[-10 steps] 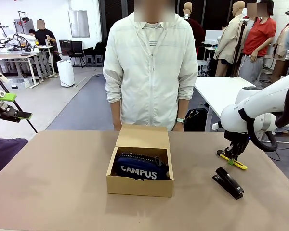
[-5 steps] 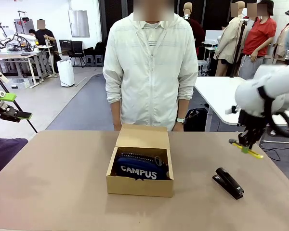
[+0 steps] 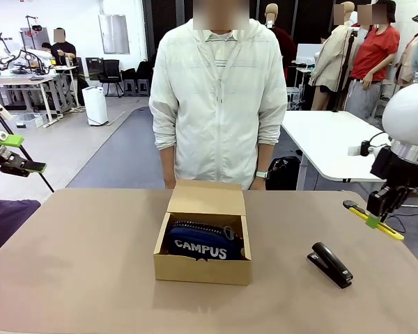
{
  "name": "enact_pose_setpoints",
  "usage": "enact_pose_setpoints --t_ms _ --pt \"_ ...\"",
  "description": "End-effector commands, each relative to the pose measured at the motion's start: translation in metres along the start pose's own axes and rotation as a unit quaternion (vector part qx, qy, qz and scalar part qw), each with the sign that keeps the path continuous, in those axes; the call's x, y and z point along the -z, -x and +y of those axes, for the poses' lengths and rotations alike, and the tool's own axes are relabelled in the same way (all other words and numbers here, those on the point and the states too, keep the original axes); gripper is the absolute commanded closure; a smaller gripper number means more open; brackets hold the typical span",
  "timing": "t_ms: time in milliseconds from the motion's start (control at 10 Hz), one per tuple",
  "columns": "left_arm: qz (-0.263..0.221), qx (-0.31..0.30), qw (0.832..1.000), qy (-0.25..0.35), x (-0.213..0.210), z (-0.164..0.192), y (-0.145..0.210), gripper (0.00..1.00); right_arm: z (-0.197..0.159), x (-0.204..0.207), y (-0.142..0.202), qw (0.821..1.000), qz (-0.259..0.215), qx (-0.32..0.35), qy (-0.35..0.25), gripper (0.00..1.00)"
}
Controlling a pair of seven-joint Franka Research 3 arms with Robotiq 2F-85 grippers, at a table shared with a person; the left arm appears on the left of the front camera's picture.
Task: Pack the items into the box.
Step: Pick up the item specified by the human and place it in the Mailer Box.
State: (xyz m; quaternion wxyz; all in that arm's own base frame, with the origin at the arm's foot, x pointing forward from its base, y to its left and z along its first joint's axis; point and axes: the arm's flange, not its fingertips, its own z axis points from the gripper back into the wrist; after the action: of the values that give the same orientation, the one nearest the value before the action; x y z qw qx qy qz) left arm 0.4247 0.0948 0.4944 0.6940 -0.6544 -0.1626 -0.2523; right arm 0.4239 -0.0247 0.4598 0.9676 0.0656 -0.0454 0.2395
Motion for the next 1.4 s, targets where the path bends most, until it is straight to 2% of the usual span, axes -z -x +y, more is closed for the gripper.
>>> enact_pose_setpoints --t_ms 0,100,200,400,500,700,800,1000,1200,1300 --pt "0.007 0.008 1.0 0.003 -0.003 -0.001 0.002 0.0 -0.012 -0.001 -0.022 1.0 0.013 -0.003 0.009 1.0" --pt "0.007 0.008 1.0 0.003 -0.003 -0.001 0.002 0.0 -0.012 -0.001 -0.022 1.0 0.013 -0.003 0.009 1.0" --pt "0.007 0.008 1.0 0.003 -0.003 -0.001 0.002 0.0 -0.003 0.001 -0.004 1.0 0.002 -0.001 0.001 1.0" --pt "0.007 0.008 1.0 0.003 -0.003 -0.001 0.002 0.0 0.033 -0.007 -0.054 0.984 -0.069 -0.16 0.036 1.0" --pt "0.007 0.008 1.0 0.003 -0.003 -0.001 0.002 0.0 0.058 -0.012 -0.088 0.966 -0.091 -0.237 0.041 1.0" --pt "0.007 0.008 1.0 0.003 -0.003 -0.001 0.002 0.0 0.131 -0.008 -0.164 0.913 -0.118 -0.39 0.025 1.0" --pt "0.007 0.008 1.0 0.003 -0.003 -0.001 0.002 0.0 0.175 -0.001 -0.194 0.877 -0.106 -0.468 0.018 1.0" --pt "0.007 0.008 1.0 0.003 -0.003 -0.001 0.002 0.0 0.263 0.023 -0.23 0.814 -0.1 -0.573 0.01 1.0" --pt "0.007 0.008 1.0 0.003 -0.003 -0.001 0.002 0.0 0.316 0.05 -0.236 0.79 -0.069 -0.609 -0.008 1.0" --pt "0.007 0.008 1.0 0.003 -0.003 -0.001 0.002 0.0 0.327 0.064 -0.234 0.796 -0.047 -0.603 -0.01 1.0"
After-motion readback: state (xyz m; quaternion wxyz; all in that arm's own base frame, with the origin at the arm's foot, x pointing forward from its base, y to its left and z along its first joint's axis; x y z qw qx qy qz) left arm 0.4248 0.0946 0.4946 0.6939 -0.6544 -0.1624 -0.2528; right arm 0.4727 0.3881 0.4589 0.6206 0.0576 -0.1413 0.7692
